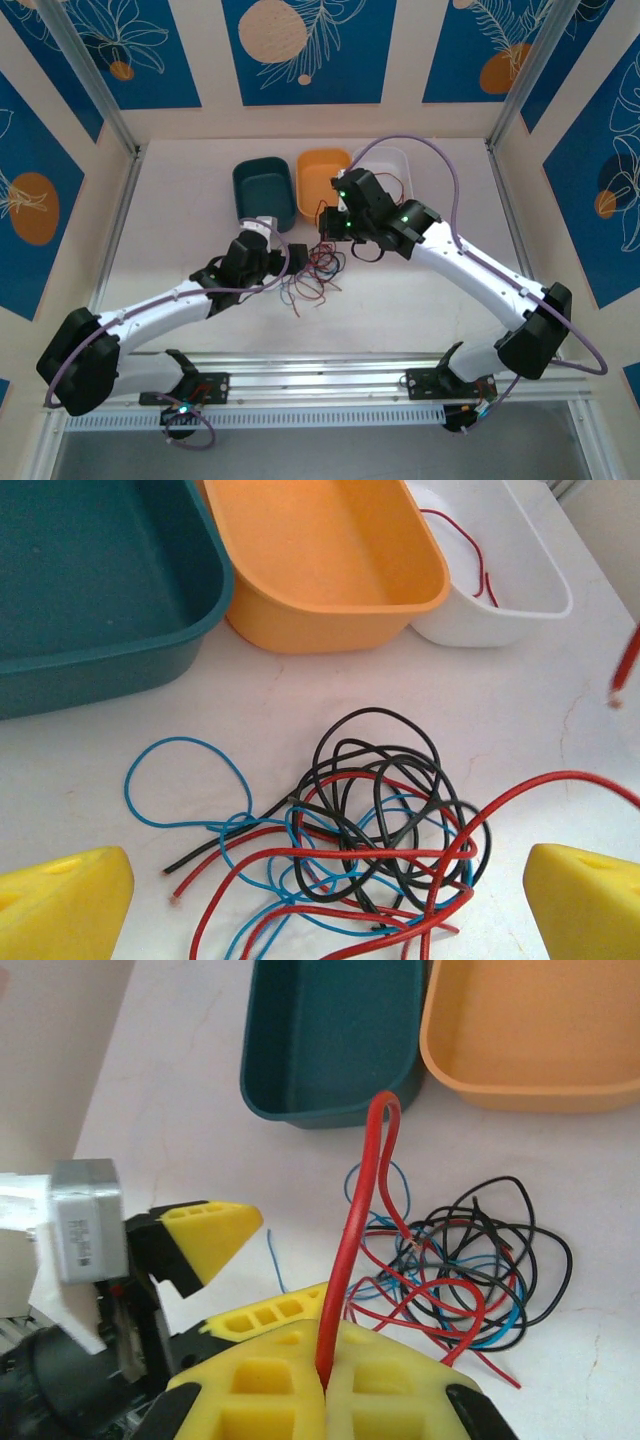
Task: Untangle the cables
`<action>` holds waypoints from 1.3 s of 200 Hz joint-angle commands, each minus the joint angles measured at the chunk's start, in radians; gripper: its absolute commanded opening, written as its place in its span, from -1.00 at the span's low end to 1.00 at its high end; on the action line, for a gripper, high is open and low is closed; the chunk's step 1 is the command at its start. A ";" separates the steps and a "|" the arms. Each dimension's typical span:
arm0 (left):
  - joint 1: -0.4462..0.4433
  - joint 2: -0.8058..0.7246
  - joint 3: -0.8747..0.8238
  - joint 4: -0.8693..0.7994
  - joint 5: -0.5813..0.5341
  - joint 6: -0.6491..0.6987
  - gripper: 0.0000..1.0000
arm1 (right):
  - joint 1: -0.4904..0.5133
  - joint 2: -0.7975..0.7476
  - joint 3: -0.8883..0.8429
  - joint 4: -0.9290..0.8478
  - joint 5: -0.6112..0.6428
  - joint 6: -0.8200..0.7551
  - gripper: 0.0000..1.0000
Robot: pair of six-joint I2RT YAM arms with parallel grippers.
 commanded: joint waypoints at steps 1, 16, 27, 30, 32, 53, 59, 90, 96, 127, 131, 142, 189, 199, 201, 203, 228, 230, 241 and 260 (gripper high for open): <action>0.008 0.006 0.010 0.026 0.030 -0.011 1.00 | 0.005 -0.040 0.072 -0.047 -0.016 -0.037 -1.00; 0.007 0.017 0.010 0.030 0.039 -0.013 1.00 | 0.006 -0.050 0.099 -0.063 -0.018 -0.053 -1.00; 0.008 0.026 0.010 0.035 0.044 -0.013 1.00 | 0.005 -0.058 0.112 -0.066 -0.019 -0.063 -1.00; 0.007 0.028 0.010 0.037 0.046 -0.013 1.00 | 0.004 -0.060 0.115 -0.066 -0.019 -0.068 -1.00; 0.007 0.029 0.011 0.038 0.047 -0.012 1.00 | 0.004 -0.061 0.118 -0.066 -0.019 -0.069 -1.00; 0.008 0.053 0.014 0.045 0.061 -0.012 1.00 | 0.001 -0.069 0.157 -0.074 -0.019 -0.096 -1.00; 0.007 0.060 0.016 0.045 0.065 -0.012 1.00 | -0.001 -0.069 0.170 -0.078 -0.019 -0.104 -1.00; 0.008 0.101 0.025 0.052 0.099 -0.010 1.00 | -0.007 -0.061 0.252 -0.098 -0.006 -0.150 -1.00; 0.008 0.107 0.025 0.054 0.104 -0.010 1.00 | -0.009 -0.060 0.266 -0.102 -0.002 -0.158 -1.00; 0.007 0.123 0.020 0.061 0.115 -0.013 1.00 | -0.016 -0.050 0.340 -0.116 0.007 -0.195 -1.00; 0.007 0.124 0.020 0.061 0.116 -0.014 1.00 | -0.016 -0.049 0.349 -0.118 0.008 -0.198 -1.00; 0.007 0.128 0.017 0.063 0.119 -0.013 1.00 | -0.018 -0.047 0.372 -0.121 0.006 -0.209 -1.00; 0.008 0.156 0.009 0.065 0.126 -0.017 1.00 | -0.024 -0.025 0.484 -0.142 0.007 -0.257 -1.00; 0.008 0.160 0.005 0.066 0.126 -0.021 1.00 | -0.025 -0.017 0.512 -0.148 0.007 -0.270 -1.00; 0.008 0.161 0.005 0.068 0.126 -0.021 1.00 | -0.026 -0.015 0.518 -0.149 0.008 -0.272 -1.00; 0.007 0.162 0.005 0.069 0.126 -0.022 1.00 | -0.026 -0.013 0.522 -0.152 0.009 -0.274 -1.00; 0.007 0.170 -0.006 0.077 0.126 -0.026 1.00 | -0.031 0.013 0.594 -0.176 0.026 -0.302 -1.00; 0.007 0.171 -0.006 0.077 0.125 -0.025 1.00 | -0.031 0.015 0.599 -0.177 0.028 -0.305 -1.00; 0.008 0.172 -0.008 0.078 0.124 -0.025 1.00 | -0.036 0.027 0.627 -0.184 0.034 -0.317 -1.00; 0.007 0.175 -0.009 0.077 0.123 -0.024 1.00 | -0.047 0.046 0.671 -0.188 0.046 -0.335 -1.00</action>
